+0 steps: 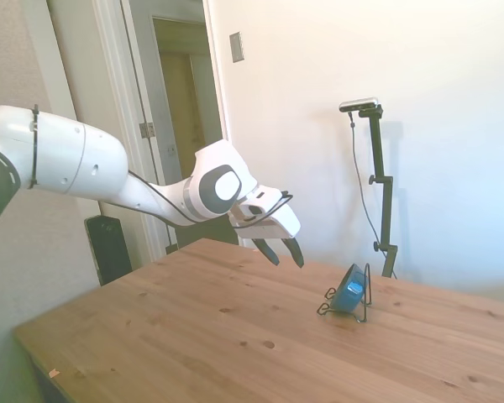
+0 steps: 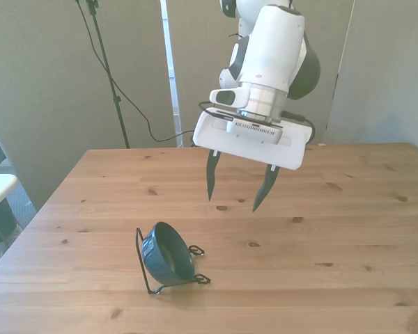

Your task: Unload the bowl

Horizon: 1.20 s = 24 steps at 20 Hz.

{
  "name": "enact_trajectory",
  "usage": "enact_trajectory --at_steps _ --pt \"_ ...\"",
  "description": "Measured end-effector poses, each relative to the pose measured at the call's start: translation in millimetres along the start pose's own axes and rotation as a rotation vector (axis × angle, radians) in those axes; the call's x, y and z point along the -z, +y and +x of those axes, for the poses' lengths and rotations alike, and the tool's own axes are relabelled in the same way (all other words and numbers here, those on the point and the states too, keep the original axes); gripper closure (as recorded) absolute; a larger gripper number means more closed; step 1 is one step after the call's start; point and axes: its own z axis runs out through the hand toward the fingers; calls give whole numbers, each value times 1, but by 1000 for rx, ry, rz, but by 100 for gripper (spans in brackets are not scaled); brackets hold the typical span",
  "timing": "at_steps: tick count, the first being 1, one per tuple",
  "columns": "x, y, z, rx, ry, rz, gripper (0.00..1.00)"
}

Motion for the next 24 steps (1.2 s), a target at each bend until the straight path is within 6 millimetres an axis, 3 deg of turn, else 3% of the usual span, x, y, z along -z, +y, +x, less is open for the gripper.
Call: enact_trajectory --at_steps 5,10,16,24 --pt "-23 -2 38 -60 53 -61 0" --pt "-36 -10 64 -85 95 -99 0" --pt "-55 -20 70 -87 124 -151 0" --pt "-64 -14 73 -79 150 -193 0"
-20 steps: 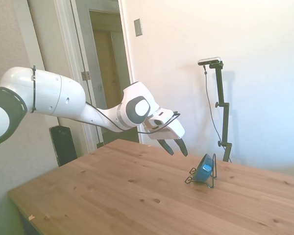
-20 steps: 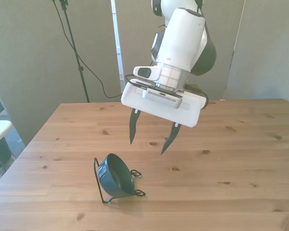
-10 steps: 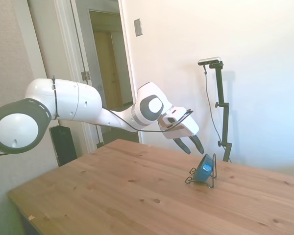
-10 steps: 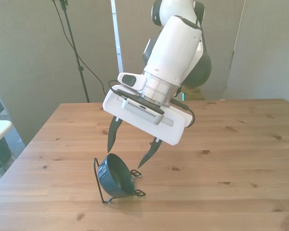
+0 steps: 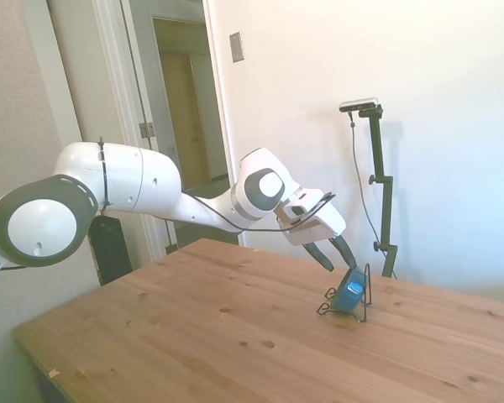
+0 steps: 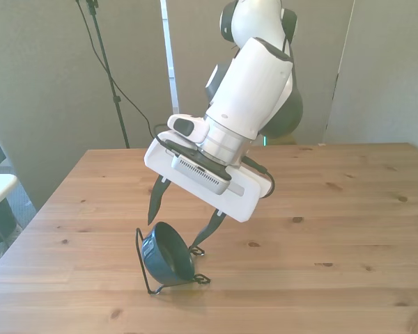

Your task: Unload the bowl

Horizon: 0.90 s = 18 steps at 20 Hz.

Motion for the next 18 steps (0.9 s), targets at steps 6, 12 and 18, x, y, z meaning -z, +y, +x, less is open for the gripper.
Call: enact_trajectory --at_steps 6,12,18 --pt "-6 0 -3 6 6 -15 0" --pt "-13 0 -5 7 9 -27 0" --pt "-18 6 -1 8 25 -50 100"
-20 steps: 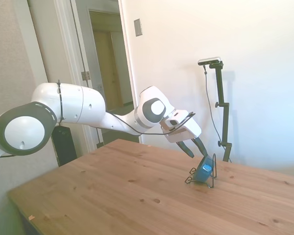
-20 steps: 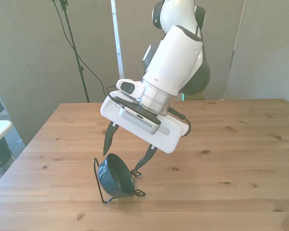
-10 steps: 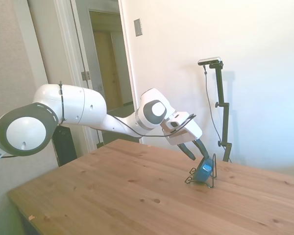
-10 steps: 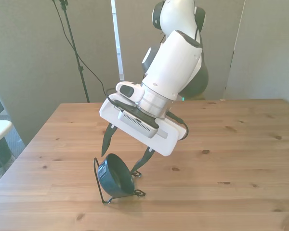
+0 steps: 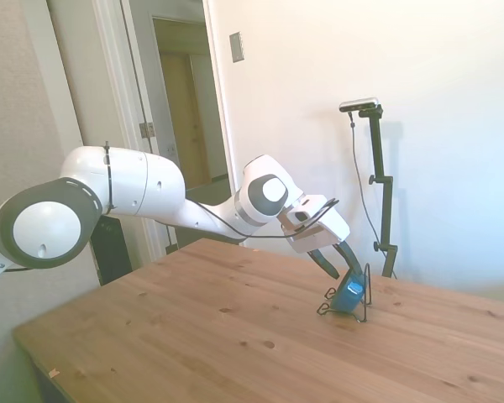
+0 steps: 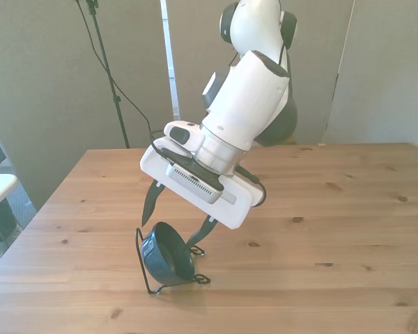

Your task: Unload the bowl

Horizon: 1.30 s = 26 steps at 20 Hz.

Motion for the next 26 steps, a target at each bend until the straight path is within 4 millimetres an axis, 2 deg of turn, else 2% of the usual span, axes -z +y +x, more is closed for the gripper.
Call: enact_trajectory --at_steps 12,20,26 --pt "-3 4 2 6 36 -41 100" --pt "-16 11 4 2 36 -73 100" --pt "-17 12 5 5 50 -82 100"
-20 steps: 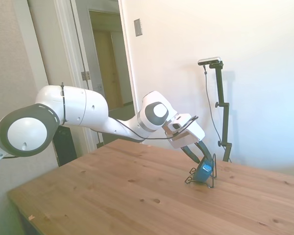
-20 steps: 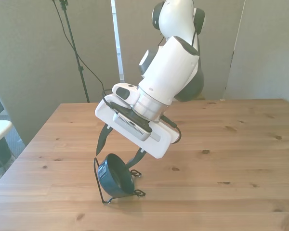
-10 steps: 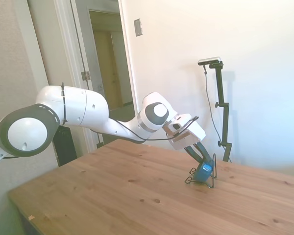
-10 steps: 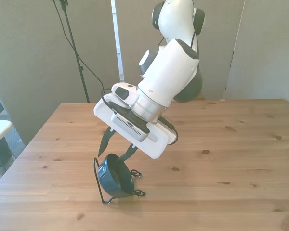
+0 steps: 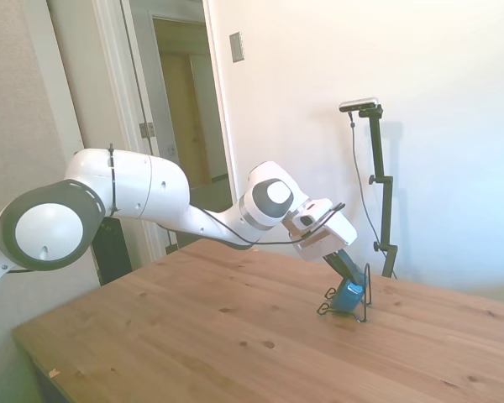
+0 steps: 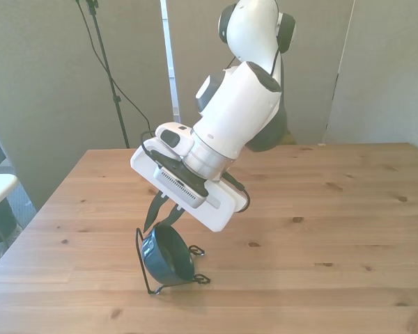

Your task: Unload the bowl

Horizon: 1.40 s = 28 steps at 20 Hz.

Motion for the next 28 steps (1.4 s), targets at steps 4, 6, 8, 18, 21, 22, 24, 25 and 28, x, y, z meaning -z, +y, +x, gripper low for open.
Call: enact_trajectory --at_steps 4,6,8,18,21,22,24,25,28 --pt "2 0 0 1 18 -20 100" --pt "8 -2 0 5 34 -37 100" --pt "16 -5 1 9 48 -47 100" --pt "104 -33 -28 24 64 103 100" --pt "126 -21 -45 39 34 182 100" --pt "132 -15 -51 44 20 205 100" --pt "141 -2 -65 53 -24 254 100" --pt "144 5 -73 63 -56 277 100" --pt "140 34 -91 110 -154 322 100"
